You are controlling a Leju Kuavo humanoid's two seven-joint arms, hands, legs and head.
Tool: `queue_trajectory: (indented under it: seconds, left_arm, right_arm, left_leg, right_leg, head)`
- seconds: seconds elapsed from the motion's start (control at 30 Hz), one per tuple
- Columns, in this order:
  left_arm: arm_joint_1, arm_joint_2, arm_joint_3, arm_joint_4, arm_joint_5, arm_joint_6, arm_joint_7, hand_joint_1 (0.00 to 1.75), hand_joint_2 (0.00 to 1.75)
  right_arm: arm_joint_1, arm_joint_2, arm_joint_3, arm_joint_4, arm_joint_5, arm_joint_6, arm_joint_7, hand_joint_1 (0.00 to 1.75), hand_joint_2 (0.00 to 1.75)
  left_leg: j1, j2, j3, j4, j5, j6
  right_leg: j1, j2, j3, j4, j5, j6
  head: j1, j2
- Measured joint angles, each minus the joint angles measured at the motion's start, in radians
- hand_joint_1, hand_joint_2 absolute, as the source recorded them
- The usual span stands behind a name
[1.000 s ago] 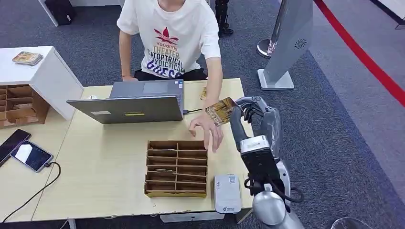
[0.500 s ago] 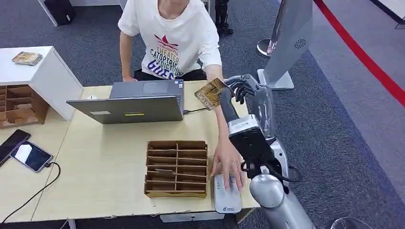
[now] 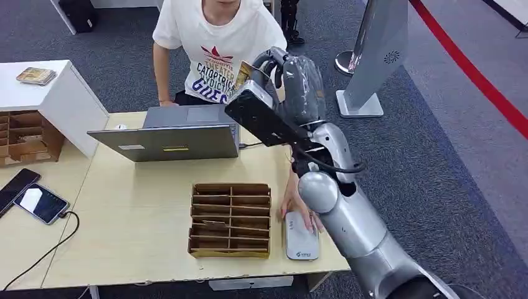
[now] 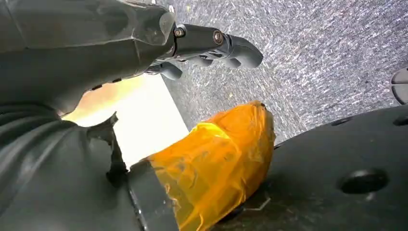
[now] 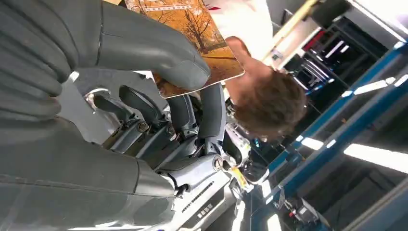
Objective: Pass the card to the sensor for recognition and then transmit it.
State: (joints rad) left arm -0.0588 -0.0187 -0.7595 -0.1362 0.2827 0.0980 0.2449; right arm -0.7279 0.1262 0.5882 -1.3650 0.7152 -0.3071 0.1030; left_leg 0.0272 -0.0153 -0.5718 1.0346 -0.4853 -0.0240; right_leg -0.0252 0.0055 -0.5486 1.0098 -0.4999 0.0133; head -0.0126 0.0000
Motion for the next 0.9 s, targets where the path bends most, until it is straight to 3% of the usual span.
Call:
queue_trajectory:
  seconds: [0.43, 0.8, 0.83, 0.87, 0.9]
  left_arm:
    - [-0.010, 0.004, -0.031, 0.000, -0.021, -0.016, 0.005, 0.00, 0.00]
    - [-0.015, 0.005, -0.051, 0.000, -0.023, -0.021, 0.010, 0.00, 0.00]
    - [-0.015, 0.005, -0.052, 0.000, -0.023, -0.021, 0.010, 0.00, 0.00]
    - [-0.015, 0.005, -0.052, 0.000, -0.023, -0.021, 0.010, 0.00, 0.00]
    - [-0.015, 0.005, -0.053, 0.000, -0.023, -0.022, 0.010, 0.00, 0.00]
  right_arm:
    - [-0.101, 0.057, 0.023, 0.192, 0.111, 0.048, 0.042, 1.75, 1.75]
    - [-0.130, 0.093, 0.031, 0.361, 0.184, 0.047, 0.050, 1.75, 1.75]
    - [-0.130, 0.093, 0.030, 0.369, 0.187, 0.047, 0.050, 0.75, 1.75]
    - [-0.130, 0.094, 0.031, 0.379, 0.188, 0.047, 0.050, 0.00, 1.75]
    - [-0.130, 0.094, 0.030, 0.386, 0.188, 0.047, 0.050, 0.00, 0.00]
  left_leg:
    - [0.000, 0.000, 0.000, 0.000, 0.000, 0.000]
    - [0.000, 0.000, 0.000, 0.000, 0.000, 0.000]
    - [0.000, 0.000, 0.000, 0.000, 0.000, 0.000]
    - [0.000, 0.000, -0.001, 0.000, 0.000, 0.000]
    - [0.000, 0.000, -0.001, 0.000, 0.000, 0.000]
  right_leg:
    - [0.000, 0.000, 0.000, 0.000, 0.000, 0.000]
    - [0.000, 0.000, 0.000, 0.000, 0.000, 0.000]
    - [0.000, 0.000, 0.000, 0.000, 0.000, 0.000]
    - [0.000, 0.000, 0.000, 0.000, 0.000, 0.000]
    - [0.000, 0.000, -0.001, 0.000, 0.000, 0.000]
  head:
    - [0.000, 0.000]
    - [0.000, 0.000]
    - [0.000, 0.000]
    - [0.000, 0.000]
    - [0.000, 0.000]
